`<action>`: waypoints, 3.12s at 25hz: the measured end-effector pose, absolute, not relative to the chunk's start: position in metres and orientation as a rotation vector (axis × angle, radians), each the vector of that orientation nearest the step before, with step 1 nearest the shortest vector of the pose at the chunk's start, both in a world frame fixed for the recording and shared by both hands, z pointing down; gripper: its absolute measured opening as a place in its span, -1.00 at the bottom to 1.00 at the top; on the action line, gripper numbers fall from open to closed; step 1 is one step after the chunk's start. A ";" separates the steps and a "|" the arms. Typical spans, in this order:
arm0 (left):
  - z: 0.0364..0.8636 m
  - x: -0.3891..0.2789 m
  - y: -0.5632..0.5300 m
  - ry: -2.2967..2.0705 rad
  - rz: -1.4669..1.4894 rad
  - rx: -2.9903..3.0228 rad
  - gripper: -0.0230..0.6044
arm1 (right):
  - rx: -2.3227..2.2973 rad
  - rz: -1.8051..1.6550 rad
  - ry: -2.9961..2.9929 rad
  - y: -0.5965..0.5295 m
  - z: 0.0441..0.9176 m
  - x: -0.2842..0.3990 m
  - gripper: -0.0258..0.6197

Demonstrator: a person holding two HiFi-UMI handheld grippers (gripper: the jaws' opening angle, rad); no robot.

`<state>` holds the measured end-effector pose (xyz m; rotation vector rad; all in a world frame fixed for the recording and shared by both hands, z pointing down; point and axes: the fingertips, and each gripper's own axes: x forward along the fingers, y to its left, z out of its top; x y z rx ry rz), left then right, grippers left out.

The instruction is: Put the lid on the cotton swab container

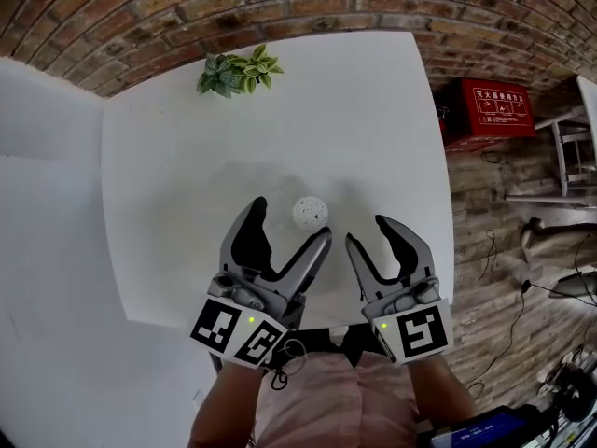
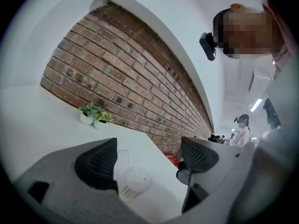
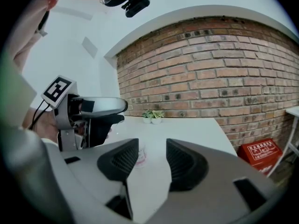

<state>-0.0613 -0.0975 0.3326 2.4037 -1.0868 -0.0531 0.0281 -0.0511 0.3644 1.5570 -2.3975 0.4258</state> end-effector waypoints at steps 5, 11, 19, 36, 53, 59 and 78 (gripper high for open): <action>0.325 -0.055 -0.095 -1.080 -0.050 2.424 0.47 | 1.569 0.423 -2.405 -0.050 0.361 0.032 -0.33; 0.319 -0.054 -0.092 -1.109 -0.037 2.439 0.47 | 1.569 0.459 -2.413 -0.049 0.355 0.034 -0.33; 0.333 -0.086 -0.098 -1.197 -0.061 2.376 0.47 | 1.530 0.451 -2.410 -0.049 0.364 0.025 -0.33; 0.385 -0.094 -0.107 -1.084 -0.168 2.196 0.64 | 1.441 0.557 -2.335 -0.048 0.413 0.006 -0.33; 0.354 -0.072 -0.090 -0.976 -0.130 2.270 0.58 | 1.268 0.570 -2.360 -0.060 0.438 -0.014 -0.34; 0.352 -0.067 -0.084 -0.946 -0.092 2.282 0.58 | 1.214 0.508 -2.373 -0.064 0.443 -0.017 -0.35; 0.343 -0.062 -0.082 -0.869 -0.070 2.320 0.58 | 1.095 0.464 -2.374 -0.062 0.439 -0.041 -0.35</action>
